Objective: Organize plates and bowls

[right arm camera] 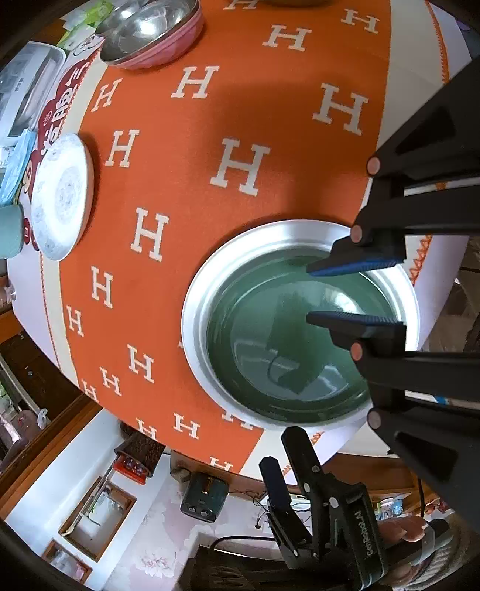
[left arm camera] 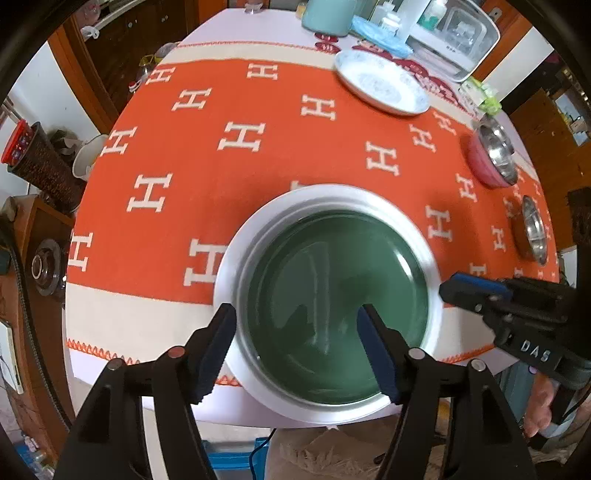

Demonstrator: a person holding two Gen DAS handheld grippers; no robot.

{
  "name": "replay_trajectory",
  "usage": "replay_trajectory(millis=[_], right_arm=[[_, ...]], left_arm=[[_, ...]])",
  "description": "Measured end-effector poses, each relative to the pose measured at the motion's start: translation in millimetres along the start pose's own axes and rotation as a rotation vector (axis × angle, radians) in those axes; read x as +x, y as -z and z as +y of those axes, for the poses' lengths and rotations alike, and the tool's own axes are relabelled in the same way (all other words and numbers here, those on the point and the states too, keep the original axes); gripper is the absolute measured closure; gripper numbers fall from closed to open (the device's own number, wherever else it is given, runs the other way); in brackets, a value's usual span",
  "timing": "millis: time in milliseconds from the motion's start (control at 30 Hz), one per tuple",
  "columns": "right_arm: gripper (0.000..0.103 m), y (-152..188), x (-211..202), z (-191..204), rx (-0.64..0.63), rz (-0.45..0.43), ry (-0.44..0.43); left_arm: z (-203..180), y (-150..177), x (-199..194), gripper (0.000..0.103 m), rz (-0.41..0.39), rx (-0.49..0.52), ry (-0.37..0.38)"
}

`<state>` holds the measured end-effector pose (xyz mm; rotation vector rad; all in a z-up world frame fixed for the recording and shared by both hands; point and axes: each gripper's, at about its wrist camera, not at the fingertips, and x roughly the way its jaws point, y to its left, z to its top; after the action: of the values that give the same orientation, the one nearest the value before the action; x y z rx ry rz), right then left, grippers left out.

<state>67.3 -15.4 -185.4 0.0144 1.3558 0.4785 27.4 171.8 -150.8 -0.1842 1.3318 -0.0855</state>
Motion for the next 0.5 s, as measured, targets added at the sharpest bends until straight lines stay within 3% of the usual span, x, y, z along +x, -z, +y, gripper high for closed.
replay_trajectory(millis=[500], right_arm=[[0.084,11.3,-29.3,-20.1,0.012,-0.040,-0.037]], left_arm=[[-44.7,-0.3,-26.5,0.035,-0.095,0.024,-0.013]])
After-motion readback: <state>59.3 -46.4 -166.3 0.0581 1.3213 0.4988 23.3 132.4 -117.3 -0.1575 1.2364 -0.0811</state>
